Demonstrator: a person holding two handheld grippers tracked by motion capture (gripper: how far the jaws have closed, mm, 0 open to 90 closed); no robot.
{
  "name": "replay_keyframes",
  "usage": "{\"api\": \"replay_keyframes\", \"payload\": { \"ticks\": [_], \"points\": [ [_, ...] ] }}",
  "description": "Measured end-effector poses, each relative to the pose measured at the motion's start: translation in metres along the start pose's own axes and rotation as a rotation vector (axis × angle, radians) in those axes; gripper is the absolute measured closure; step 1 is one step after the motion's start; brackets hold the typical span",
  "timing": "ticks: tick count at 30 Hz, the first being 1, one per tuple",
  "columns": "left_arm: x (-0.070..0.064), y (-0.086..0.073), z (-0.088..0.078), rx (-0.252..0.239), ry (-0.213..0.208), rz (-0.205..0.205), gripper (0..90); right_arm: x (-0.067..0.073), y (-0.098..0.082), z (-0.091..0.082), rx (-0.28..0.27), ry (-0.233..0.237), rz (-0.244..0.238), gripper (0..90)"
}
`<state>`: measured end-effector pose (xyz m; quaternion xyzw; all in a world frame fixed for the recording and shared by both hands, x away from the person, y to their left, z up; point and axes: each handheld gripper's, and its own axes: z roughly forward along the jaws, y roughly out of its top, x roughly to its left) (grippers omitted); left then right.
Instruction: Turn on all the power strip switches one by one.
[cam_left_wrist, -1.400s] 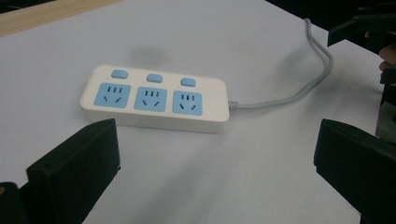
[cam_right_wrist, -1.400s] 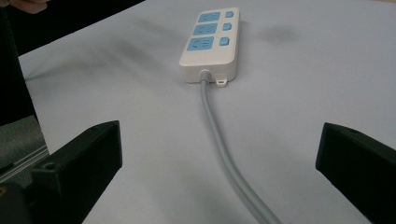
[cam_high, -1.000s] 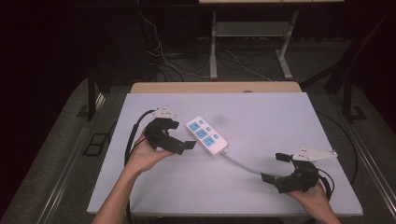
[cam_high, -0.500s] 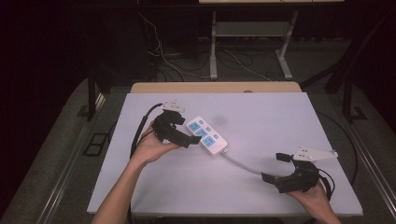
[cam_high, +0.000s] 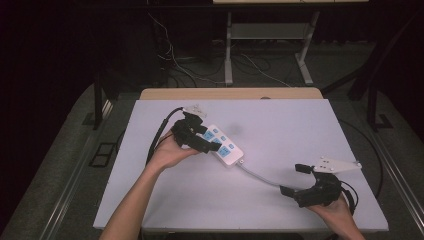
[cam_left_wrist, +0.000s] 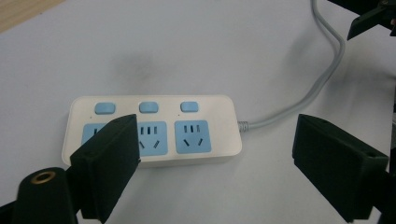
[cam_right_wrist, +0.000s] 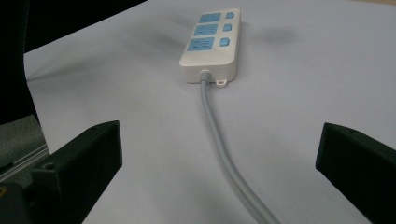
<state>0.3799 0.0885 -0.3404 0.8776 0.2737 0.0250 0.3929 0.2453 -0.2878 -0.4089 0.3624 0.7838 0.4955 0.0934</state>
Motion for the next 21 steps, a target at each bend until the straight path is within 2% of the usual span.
{"api": "replay_keyframes", "payload": {
  "ticks": [2,4,7,10,12,13,16,17,21],
  "points": [
    [0.001,0.002,0.003,0.007,-0.006,0.002,16.1,0.000,0.000,0.000,0.000,0.000,0.001,0.5],
    [0.002,0.005,0.005,0.012,-0.005,0.006,22.8,0.000,0.000,-0.001,-0.001,-0.001,0.005,0.4],
    [0.003,0.010,0.008,0.020,0.009,0.009,26.4,-0.001,0.000,-0.001,-0.002,-0.001,0.004,0.4],
    [0.003,0.016,0.012,0.030,0.043,0.015,34.4,-0.001,0.000,-0.001,-0.001,-0.002,0.003,0.4],
    [0.003,0.018,0.013,0.037,0.046,0.020,36.5,-0.001,0.000,-0.001,-0.001,-0.002,0.002,0.4],
    [0.003,0.019,0.015,0.041,0.049,0.018,41.0,-0.001,0.000,-0.001,-0.001,-0.002,0.002,0.4],
    [0.005,0.022,0.018,0.049,0.046,0.027,44.1,-0.001,0.000,-0.001,-0.002,-0.002,0.004,0.4],
    [0.005,0.023,0.020,0.054,0.046,0.031,48.7,-0.001,0.000,-0.001,-0.002,-0.002,0.004,0.4],
    [0.006,0.025,0.025,0.059,0.037,0.040,56.5,-0.002,0.000,-0.001,0.000,-0.003,0.003,0.4]
  ]
}}
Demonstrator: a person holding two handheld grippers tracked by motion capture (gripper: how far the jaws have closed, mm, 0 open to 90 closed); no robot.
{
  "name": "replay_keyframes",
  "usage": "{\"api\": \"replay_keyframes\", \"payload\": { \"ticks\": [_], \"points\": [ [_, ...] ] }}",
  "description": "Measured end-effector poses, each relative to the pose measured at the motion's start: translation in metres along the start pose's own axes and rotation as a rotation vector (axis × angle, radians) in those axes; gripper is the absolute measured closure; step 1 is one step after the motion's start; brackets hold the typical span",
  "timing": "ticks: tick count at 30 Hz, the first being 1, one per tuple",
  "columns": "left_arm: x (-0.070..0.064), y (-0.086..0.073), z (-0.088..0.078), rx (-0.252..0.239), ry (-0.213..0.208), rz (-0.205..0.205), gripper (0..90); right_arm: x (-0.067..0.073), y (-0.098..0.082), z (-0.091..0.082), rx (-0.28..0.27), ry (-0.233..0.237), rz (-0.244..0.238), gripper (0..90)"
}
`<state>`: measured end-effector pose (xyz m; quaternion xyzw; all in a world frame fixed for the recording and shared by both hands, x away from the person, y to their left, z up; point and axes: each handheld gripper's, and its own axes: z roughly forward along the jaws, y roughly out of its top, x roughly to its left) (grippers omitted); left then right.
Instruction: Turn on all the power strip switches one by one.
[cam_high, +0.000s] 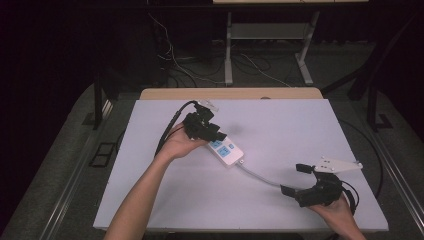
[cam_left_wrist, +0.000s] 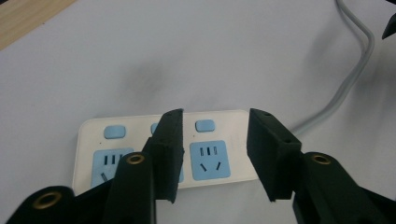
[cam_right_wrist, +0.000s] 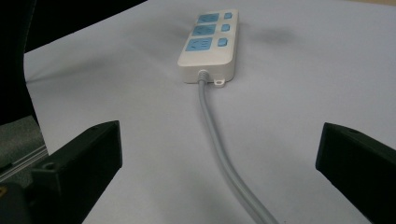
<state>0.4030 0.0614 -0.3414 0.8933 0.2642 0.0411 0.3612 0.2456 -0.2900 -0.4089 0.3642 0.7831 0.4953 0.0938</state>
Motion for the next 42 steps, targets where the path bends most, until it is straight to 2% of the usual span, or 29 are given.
{"api": "replay_keyframes", "payload": {
  "ticks": [1,10,12,13,28,42],
  "points": [
    [0.000,0.000,0.001,0.005,0.002,0.007,56.5,0.000,0.000,0.000,0.000,0.000,0.000,0.4],
    [0.004,0.000,0.018,0.047,-0.051,0.022,81.9,-0.001,0.000,0.000,0.000,-0.002,-0.001,0.4],
    [0.005,0.000,0.020,0.047,-0.050,0.020,84.6,-0.001,0.000,0.000,0.001,-0.002,-0.001,0.4],
    [0.005,0.000,0.022,0.050,-0.051,0.018,88.9,-0.001,0.000,0.000,0.001,-0.002,-0.002,0.4],
    [0.018,-0.004,0.047,0.072,-0.058,-0.012,89.4,-0.002,-0.001,0.000,0.006,-0.007,0.000,0.5],
    [0.016,-0.006,0.066,0.077,-0.083,-0.022,89.4,-0.003,-0.001,0.000,0.011,-0.006,-0.001,0.4]
  ]
}}
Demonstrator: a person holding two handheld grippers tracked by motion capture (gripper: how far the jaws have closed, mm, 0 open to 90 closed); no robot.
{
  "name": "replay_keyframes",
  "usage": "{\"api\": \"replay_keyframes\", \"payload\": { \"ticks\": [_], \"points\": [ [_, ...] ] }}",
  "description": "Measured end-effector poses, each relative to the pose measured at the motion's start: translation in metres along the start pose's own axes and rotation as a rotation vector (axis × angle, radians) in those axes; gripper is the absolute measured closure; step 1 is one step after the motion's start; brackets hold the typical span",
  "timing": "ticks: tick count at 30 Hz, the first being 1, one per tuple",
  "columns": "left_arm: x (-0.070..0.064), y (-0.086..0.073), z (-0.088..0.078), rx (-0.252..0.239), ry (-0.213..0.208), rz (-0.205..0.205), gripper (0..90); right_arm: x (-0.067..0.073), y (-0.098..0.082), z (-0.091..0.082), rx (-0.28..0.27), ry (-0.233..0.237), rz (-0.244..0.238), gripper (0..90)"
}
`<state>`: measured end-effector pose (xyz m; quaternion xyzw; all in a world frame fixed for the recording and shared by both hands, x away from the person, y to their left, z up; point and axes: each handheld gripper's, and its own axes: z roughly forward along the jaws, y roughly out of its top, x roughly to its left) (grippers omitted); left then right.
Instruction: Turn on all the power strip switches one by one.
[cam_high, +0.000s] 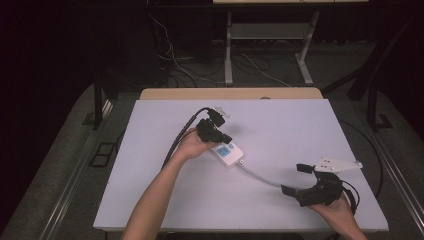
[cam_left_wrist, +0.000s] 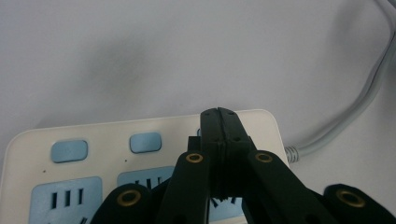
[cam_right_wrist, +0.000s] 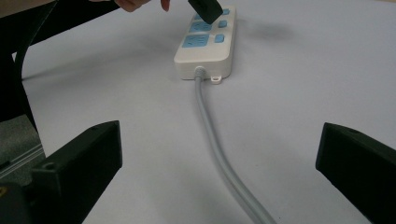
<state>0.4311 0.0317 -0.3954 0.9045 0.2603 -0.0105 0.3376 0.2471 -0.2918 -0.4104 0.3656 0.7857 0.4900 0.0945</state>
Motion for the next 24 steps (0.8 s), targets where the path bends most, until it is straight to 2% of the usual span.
{"api": "replay_keyframes", "payload": {
  "ticks": [7,13,17,22,24],
  "points": [
    [-0.002,0.000,0.009,-0.002,-0.005,-0.005,89.3,0.000,0.000,0.000,0.001,0.001,-0.003,0.5],
    [-0.003,-0.001,0.015,0.018,0.003,0.000,89.4,0.000,0.000,0.000,0.003,0.001,-0.004,0.5],
    [-0.002,-0.002,0.017,0.008,-0.003,-0.005,89.4,0.000,0.000,0.000,0.004,0.002,-0.004,0.5],
    [-0.002,-0.002,0.018,0.007,-0.003,0.010,89.6,0.000,0.000,0.000,0.002,0.001,-0.005,0.4],
    [-0.004,-0.002,0.019,0.011,0.008,0.033,89.8,0.000,0.000,-0.001,0.002,0.000,-0.006,0.5]
  ]
}}
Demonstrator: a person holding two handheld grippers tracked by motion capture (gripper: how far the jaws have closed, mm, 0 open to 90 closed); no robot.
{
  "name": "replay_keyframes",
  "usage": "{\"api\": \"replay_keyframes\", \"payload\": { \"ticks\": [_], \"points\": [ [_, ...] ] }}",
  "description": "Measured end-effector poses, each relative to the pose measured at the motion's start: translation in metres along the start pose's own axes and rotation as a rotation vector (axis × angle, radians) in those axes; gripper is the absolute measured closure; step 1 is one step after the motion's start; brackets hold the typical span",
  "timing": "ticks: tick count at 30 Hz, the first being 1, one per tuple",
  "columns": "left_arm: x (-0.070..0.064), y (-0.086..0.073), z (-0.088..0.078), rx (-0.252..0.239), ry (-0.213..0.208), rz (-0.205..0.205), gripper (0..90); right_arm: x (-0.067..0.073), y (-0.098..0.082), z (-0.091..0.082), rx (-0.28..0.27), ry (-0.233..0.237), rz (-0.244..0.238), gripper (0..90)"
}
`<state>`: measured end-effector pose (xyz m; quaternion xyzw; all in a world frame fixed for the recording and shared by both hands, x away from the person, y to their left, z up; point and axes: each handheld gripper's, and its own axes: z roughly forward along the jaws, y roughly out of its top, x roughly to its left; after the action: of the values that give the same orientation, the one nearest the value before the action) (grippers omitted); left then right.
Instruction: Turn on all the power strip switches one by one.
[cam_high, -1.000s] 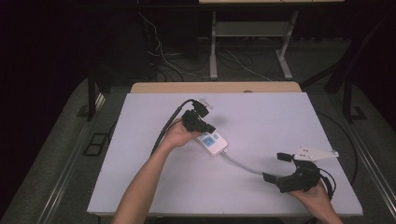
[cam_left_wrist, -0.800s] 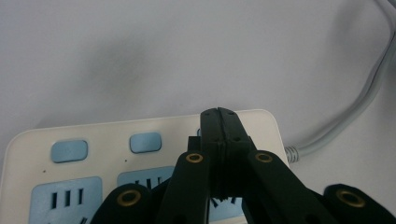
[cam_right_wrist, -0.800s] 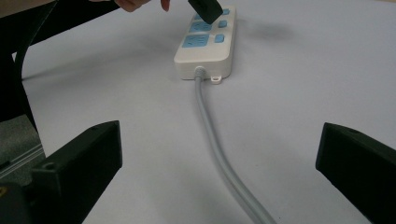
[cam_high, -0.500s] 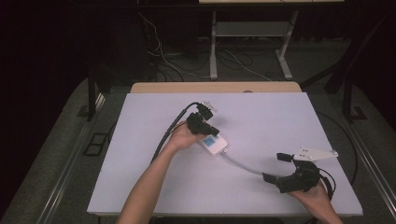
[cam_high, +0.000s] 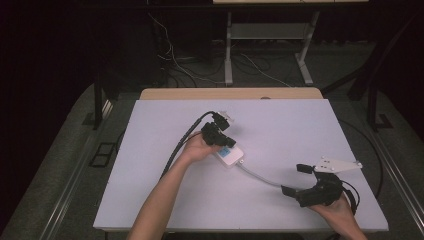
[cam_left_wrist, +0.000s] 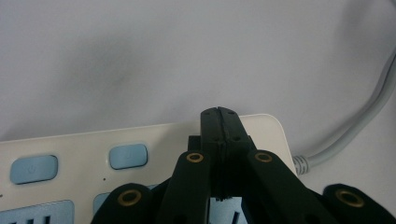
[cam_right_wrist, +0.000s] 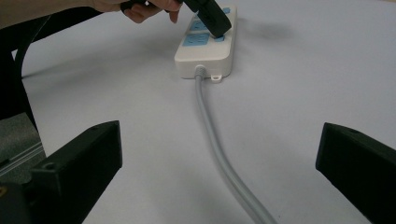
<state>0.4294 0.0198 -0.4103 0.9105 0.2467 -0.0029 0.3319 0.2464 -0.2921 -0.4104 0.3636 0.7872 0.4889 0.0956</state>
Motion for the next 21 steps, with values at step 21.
{"api": "replay_keyframes", "payload": {
  "ticks": [21],
  "points": [
    [0.010,-0.001,0.004,0.018,-0.080,-0.086,90.0,0.003,0.001,-0.006,-0.033,0.006,-0.012,0.4]
  ]
}}
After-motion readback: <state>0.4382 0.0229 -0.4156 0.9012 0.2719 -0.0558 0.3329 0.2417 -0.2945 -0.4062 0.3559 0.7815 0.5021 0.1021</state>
